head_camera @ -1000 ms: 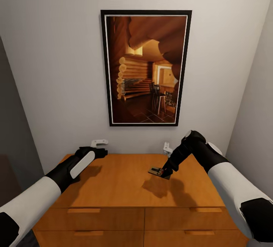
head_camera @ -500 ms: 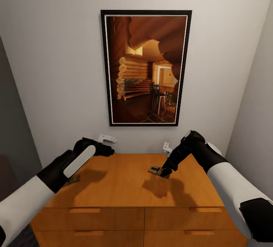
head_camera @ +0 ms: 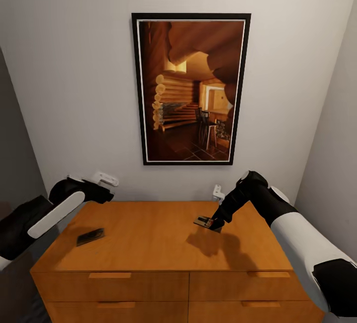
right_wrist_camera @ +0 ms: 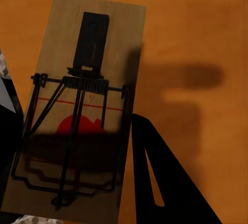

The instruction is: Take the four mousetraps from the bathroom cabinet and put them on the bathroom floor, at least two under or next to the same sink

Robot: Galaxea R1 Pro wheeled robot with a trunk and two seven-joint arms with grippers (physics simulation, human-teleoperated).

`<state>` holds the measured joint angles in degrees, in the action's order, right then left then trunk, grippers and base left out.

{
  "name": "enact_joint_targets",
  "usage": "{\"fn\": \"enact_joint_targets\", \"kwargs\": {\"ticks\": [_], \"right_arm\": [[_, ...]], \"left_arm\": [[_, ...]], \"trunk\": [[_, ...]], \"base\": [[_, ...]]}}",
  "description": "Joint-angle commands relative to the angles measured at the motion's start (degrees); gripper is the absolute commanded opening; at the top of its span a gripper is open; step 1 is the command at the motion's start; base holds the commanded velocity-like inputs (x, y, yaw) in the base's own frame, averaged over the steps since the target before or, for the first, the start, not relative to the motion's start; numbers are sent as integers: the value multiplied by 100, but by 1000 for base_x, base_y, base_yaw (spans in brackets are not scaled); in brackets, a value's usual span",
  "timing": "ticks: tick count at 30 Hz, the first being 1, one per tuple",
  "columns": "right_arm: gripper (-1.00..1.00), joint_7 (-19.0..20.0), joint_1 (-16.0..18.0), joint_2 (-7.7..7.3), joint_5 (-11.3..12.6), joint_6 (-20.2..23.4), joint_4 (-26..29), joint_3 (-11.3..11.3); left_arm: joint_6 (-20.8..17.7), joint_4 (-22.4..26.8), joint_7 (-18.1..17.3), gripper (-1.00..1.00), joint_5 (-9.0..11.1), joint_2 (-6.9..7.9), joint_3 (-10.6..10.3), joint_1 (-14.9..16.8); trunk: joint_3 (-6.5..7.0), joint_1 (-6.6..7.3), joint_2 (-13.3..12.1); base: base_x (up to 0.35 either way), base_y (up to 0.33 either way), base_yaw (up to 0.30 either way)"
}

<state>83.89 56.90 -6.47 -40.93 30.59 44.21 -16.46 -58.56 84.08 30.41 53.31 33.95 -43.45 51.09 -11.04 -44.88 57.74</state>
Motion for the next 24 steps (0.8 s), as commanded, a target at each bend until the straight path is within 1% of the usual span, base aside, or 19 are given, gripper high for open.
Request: {"fn": "enact_joint_targets", "kwargs": {"ticks": [1, 2, 3, 5, 6, 8, 10, 11, 13, 14, 18, 24], "right_arm": [[-100, 32, 5, -4, -12, 95, 9, -15], [-100, 32, 5, -4, -12, 96, 9, -15], [-100, 32, 5, -4, -12, 94, 9, -15], [-100, 31, 5, -4, -12, 90, 9, -15], [-100, 31, 5, -4, -12, 89, 9, -15], [-100, 31, 5, -2, -12, 91, 4, -15], [-100, 31, 5, -3, -12, 93, 3, -15], [-100, 31, 5, -1, -12, 94, 2, -12], [-100, 25, 5, -2, -12, 94, 1, -9], [-100, 11, 5, -3, -12, 91, 0, -8], [-100, -25, 5, 3, -12, 95, 0, -7], [-100, -38, 5, 5, -8, 92, 0, -6]], "left_arm": [[2, 6, 59, 100, 53, 34, -79, 10], [10, 5, 57, 100, 51, 74, -185, 9], [14, 4, 56, 100, 50, 89, -233, 10], [34, 4, 51, 100, 49, 123, -438, 13], [40, 4, 50, 100, 49, 128, -497, 14], [54, -7, 51, 100, 36, 139, -760, 12], [61, -24, 52, 100, 31, 142, -894, 13], [70, -51, 52, 100, 27, 144, -1015, 14], [84, -92, 53, 100, 25, 141, -1136, 13], [91, -108, 53, 100, 28, 138, -1184, 12], [104, -130, 44, 100, 44, 114, -1249, 10], [107, -137, 26, 100, 60, 85, -1269, 9]], "trunk": [[-9, -1, 7], [-9, -1, 7], [-9, -1, 7], [-9, -1, 7], [-9, -1, 7], [-9, -1, 7], [-9, -1, 7], [-9, -1, 7], [-9, -1, 7], [-9, -1, 7], [-9, -1, 7], [-9, -1, 7]], "base": [[0, 0, 0], [0, 0, 0], [0, 0, 0], [0, 0, 0], [0, 0, 0], [0, 0, 0], [0, 0, 0], [0, 0, 0], [0, 0, 0], [0, 0, 0], [0, 0, 0], [0, 0, 0]]}}
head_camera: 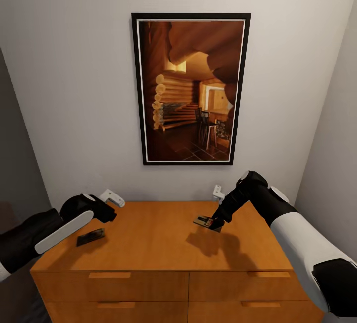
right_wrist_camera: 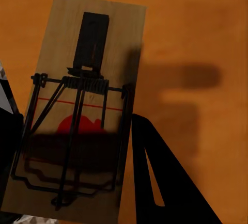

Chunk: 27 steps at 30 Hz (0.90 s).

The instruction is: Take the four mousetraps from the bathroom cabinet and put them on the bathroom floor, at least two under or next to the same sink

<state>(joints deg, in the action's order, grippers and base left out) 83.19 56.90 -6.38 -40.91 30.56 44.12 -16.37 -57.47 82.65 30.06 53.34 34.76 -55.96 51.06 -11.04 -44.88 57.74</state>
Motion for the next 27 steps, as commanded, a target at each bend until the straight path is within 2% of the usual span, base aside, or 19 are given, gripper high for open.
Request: {"fn": "enact_joint_targets", "kwargs": {"ticks": [1, 12, 16, 20, 23, 24, 27], "right_arm": [[-100, 31, 5, -4, -9, 94, 9, -13], [-100, 22, 5, 1, 12, 95, 9, 7], [-100, 17, 5, 2, 13, 99, 9, 79], [-100, 3, 5, -1, 6, 99, 10, 269], [-100, -5, 5, -8, 0, 99, 12, 590], [-100, -8, 5, -9, -3, 96, 14, 735], [-100, -7, 5, -11, -4, 88, 12, 919]], "left_arm": [[-1, 6, 58, 100, 57, 1, -18, 11], [-1, 14, 52, 100, 67, -43, -20, 11], [3, 15, 46, 100, 70, -40, -20, 10], [174, 11, 44, 100, 73, -40, -19, 11], [412, 6, 39, 100, 107, -44, -20, 11], [485, -4, 38, 100, 162, -50, -20, 10], [592, -51, 36, 100, 357, -73, -20, 11]], "trunk": [[-9, -1, 7], [-9, -1, 7], [-9, -1, 7], [-9, -1, 7], [-9, -1, 7], [-9, -1, 7], [-9, -1, 7]], "base": [[0, 0, 0], [0, 0, 0], [0, 0, 0], [0, 0, 0], [0, 0, 0], [0, 0, 0], [0, 0, 0]]}}
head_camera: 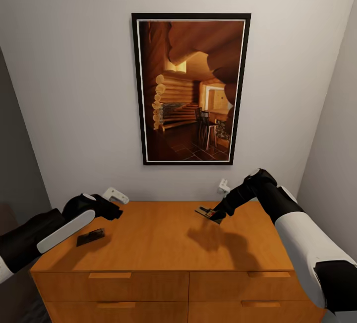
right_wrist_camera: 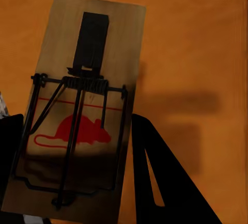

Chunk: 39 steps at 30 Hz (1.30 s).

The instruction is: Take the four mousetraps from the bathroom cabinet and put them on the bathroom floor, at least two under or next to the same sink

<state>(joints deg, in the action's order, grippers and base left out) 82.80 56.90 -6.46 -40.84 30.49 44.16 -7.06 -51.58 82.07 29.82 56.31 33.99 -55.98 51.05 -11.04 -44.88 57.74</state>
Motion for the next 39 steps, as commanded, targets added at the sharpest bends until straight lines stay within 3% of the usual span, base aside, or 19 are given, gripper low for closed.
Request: {"fn": "enact_joint_targets", "kwargs": {"ticks": [1, 4, 11, 16, 19, 22, 28, 29, 34, 39], "right_arm": [[-100, 36, 5, -4, -12, 83, 7, 34], [-100, 39, 5, -4, -14, 77, 5, 90], [-100, 59, 3, 19, -10, 67, -2, 123], [-100, 76, -11, 80, 245, 49, -49, 126], [-100, 56, -12, 94, 398, 50, -57, 110], [-100, 39, -12, 133, 431, 54, -57, 99], [-100, 13, -12, 363, 426, 101, -42, 84], [-100, -73, -12, 526, 402, 118, -40, 82], [-100, -272, -12, 574, 438, 123, -50, 93], [-100, -312, -12, 583, 455, 123, -66, 98]], "left_arm": [[52, -38, 61, 100, 184, -3, -18, 11], [208, -144, 62, 100, 393, -34, -18, 11], [481, -221, 4, 100, 496, -58, -18, 10], [519, -231, -837, 100, 466, -21, -18, 10], [749, -372, -1273, 100, 431, 12, -18, 10], [939, -502, -1382, 100, 324, 30, -18, 10], [1075, -616, -1489, 100, -204, 75, -18, 10], [1152, -656, -1686, 100, -305, 319, -18, 10], [1402, -746, -2438, 100, -353, 555, -10, 10], [1670, -1059, -2710, 100, -357, 560, 0, 12]], "trunk": [[-9, -1, 7], [-9, -1, 7], [-9, -1, 7], [-9, -1, 7], [-9, -1, 7], [-9, -1, 7], [-9, -1, 7], [-9, -1, 7], [-9, -1, 7], [-9, -1, 7]], "base": [[0, 0, 0], [0, 0, 0], [0, 0, 0], [0, 0, 0], [0, 0, 0], [0, 0, 0], [0, 0, 0], [0, 0, 0], [0, 0, 0], [0, 0, 0]]}}
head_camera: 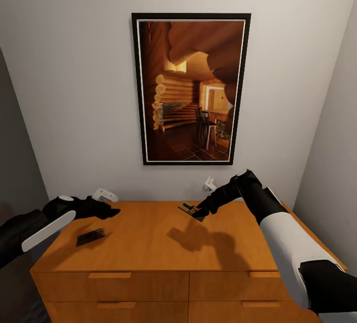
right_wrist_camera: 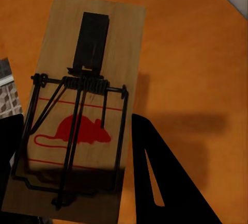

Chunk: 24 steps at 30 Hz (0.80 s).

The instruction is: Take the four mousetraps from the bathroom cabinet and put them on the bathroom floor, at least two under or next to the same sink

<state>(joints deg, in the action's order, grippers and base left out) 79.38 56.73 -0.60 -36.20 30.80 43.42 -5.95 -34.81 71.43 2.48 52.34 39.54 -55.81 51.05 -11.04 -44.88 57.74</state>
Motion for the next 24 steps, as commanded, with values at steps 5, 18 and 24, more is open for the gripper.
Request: {"fn": "enact_joint_targets", "kwargs": {"ticks": [5, 18, 24], "right_arm": [[-100, 26, 5, -2, 2, 93, 1, -11], [-100, 16, 5, -2, 8, 85, -34, -11], [-100, 16, 5, -2, 8, 84, -35, -11]], "left_arm": [[96, -60, -17, 100, 44, 2, -23, 10], [371, -184, -16, 100, 34, 1, -35, 10], [401, -194, -19, 100, 39, -7, -35, 10]], "trunk": [[-9, -1, 7], [-9, -1, 7], [-9, -1, 7]], "base": [[0, 0, 0], [0, 0, 0], [-7, 23, 0]]}}
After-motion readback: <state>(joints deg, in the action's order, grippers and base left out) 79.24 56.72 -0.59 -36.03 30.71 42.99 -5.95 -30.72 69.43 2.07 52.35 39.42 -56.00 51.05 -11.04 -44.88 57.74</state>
